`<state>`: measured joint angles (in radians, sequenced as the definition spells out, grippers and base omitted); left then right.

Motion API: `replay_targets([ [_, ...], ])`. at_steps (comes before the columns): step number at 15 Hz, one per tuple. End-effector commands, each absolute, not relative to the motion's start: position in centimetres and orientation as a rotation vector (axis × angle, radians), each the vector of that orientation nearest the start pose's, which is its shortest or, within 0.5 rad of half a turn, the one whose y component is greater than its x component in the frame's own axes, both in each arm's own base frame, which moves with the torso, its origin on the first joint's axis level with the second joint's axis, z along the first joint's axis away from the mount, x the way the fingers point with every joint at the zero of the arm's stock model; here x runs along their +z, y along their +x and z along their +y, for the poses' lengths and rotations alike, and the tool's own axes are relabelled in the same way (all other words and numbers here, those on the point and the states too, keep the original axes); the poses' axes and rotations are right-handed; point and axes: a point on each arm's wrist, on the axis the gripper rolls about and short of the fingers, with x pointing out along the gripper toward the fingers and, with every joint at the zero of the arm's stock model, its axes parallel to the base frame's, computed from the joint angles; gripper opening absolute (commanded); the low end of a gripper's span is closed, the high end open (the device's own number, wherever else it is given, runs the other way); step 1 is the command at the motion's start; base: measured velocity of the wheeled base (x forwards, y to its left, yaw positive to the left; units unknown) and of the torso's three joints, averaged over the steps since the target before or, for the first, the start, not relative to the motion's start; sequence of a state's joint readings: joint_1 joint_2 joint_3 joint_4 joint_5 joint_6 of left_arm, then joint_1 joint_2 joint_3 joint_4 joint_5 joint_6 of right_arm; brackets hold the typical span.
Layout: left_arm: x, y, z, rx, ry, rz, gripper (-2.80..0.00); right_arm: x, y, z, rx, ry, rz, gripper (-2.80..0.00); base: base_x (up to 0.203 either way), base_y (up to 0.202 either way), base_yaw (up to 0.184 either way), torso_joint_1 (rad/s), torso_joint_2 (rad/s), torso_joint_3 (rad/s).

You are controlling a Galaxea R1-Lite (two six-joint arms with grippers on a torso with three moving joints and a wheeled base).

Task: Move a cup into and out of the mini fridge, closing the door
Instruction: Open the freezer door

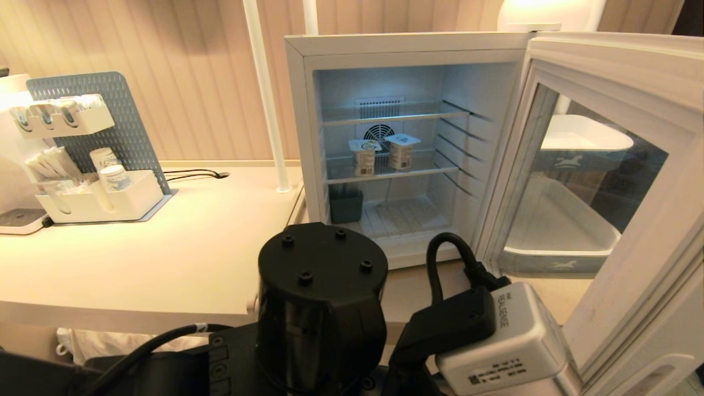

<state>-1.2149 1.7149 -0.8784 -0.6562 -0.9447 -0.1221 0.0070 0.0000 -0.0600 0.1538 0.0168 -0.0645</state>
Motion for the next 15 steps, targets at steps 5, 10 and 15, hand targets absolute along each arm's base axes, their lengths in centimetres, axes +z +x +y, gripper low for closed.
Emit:
replay_targets([
  [5,18.6,8.8,-30.6,-2.019,-0.007,0.378,0.00,7.6,-2.8,0.0,0.028,-0.064,0.093,-2.80,0.000,0.000,0.000,0.000,0.00,0.000],
  [10,18.2,17.2,-27.0,-1.737,-0.054,0.363,0.00,7.7,-2.8,0.0,0.029,-0.065,0.091,-2.80,0.000,0.000,0.000,0.000,0.00,0.000],
  [15,17.9,19.2,-31.0,-1.780,-0.050,0.326,0.00,7.6,-2.8,0.0,0.029,-0.070,0.093,-2.80,0.000,0.000,0.000,0.000,0.00,0.000],
])
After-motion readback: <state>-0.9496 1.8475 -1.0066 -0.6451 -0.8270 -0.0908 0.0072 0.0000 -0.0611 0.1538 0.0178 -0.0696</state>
